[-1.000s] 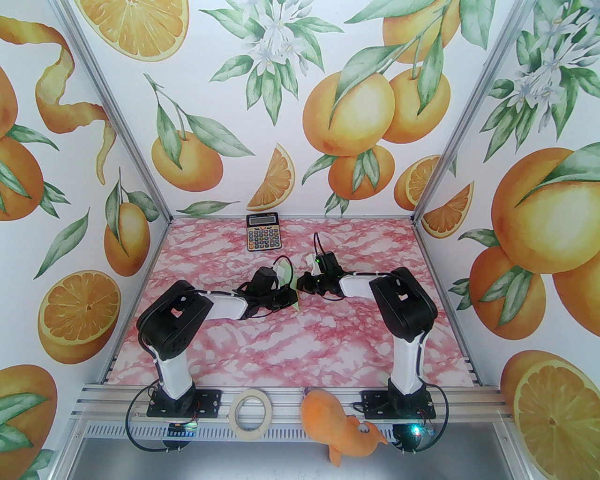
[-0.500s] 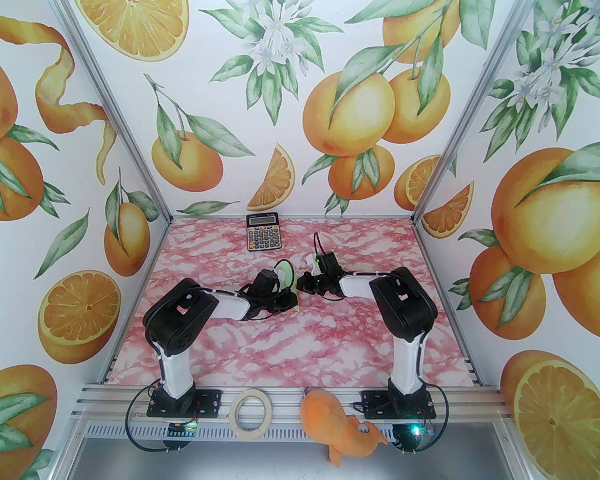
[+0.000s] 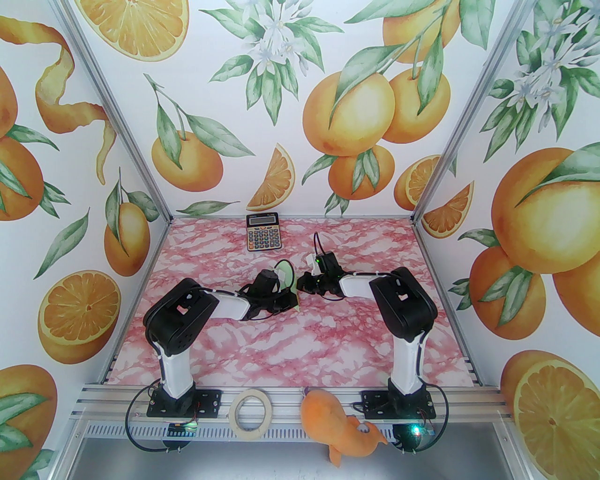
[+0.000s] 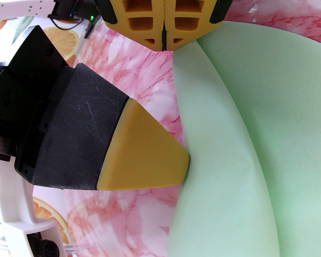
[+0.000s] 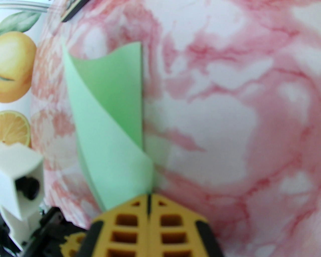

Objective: Fold a paper plane with a square sheet of paper (fold left side to right side)

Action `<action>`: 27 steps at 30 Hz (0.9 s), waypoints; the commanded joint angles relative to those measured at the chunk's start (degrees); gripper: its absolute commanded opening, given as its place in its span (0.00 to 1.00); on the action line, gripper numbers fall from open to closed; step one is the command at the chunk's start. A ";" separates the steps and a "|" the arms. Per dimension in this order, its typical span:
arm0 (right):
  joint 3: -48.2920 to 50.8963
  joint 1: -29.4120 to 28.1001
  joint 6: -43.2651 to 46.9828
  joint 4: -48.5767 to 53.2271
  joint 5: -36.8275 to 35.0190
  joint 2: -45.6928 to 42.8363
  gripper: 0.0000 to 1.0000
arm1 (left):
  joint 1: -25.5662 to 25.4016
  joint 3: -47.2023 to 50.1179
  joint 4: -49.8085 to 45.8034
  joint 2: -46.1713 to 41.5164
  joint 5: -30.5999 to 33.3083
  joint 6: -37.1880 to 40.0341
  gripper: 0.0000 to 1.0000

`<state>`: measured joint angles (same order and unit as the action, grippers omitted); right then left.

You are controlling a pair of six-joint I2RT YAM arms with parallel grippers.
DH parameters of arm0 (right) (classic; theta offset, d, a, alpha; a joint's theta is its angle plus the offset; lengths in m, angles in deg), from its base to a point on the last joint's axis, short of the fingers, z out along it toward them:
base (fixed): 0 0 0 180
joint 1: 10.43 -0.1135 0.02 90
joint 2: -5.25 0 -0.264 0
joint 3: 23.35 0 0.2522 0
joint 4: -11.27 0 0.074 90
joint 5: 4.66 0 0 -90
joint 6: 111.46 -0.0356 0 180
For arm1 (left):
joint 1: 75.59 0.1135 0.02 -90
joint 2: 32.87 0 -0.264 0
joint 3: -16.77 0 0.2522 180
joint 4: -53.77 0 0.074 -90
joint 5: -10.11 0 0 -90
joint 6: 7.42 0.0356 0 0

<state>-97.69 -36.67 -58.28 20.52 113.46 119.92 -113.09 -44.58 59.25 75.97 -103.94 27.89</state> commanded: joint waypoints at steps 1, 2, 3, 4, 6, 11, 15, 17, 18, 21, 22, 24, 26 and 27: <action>-0.16 -0.30 -0.27 0.11 0.36 -1.42 0.01 | 0.95 -1.02 -2.72 -2.31 -0.32 2.99 0.08; 0.13 -0.26 -0.27 0.12 0.37 -1.41 0.02 | 1.40 -0.77 -3.86 -3.74 0.03 3.79 0.08; 0.39 -0.28 -0.19 0.12 0.32 -1.48 0.01 | 1.86 -0.75 -5.34 -5.14 0.50 4.65 0.08; 0.71 -0.22 -0.19 0.04 0.27 -1.55 0.01 | 2.30 -0.90 -7.57 -6.70 1.37 5.89 0.08; 1.35 -0.37 -0.51 -0.29 0.27 -1.61 0.01 | 3.39 -1.44 -12.32 -9.09 3.57 8.44 0.11; 3.28 -0.91 -1.62 -1.59 -0.48 -2.84 0.01 | 6.67 -2.23 -16.01 -8.51 3.90 11.79 0.12; 4.05 -1.82 -2.59 -2.26 -1.32 -3.34 0.01 | 7.09 -3.97 -14.65 -4.85 1.45 12.35 0.11; 4.33 -1.95 -3.10 -2.79 -1.51 -3.57 0.01 | 6.87 -4.14 -13.19 -4.38 0.82 11.82 0.13; 4.41 -1.97 -3.08 -2.86 -1.57 -3.55 0.01 | 6.67 -4.20 -12.79 -4.50 0.94 11.77 0.15; 3.86 -1.96 -3.00 -2.63 -1.60 -3.53 0.05 | 6.45 -5.28 -15.13 -3.81 2.04 12.71 0.15; 3.59 -1.93 -2.91 -2.47 -1.66 -3.56 0.06 | 6.52 -5.64 -15.77 -3.36 2.29 13.11 0.14; 3.15 -1.80 -2.99 -2.43 -1.62 -3.50 0.10 | 6.52 -6.02 -16.71 -2.38 2.89 13.44 0.10; 2.77 -1.47 -3.24 -2.51 -1.36 -3.55 0.14 | 6.44 -5.90 -16.97 -1.58 3.17 13.30 0.09; 2.83 -1.28 -3.49 -2.89 -1.16 -3.64 0.15 | 6.51 -5.86 -17.12 -1.20 3.01 13.28 0.09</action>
<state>-94.13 -38.16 -61.14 17.89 112.59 117.61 -106.51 -49.26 44.02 73.28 -101.25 39.95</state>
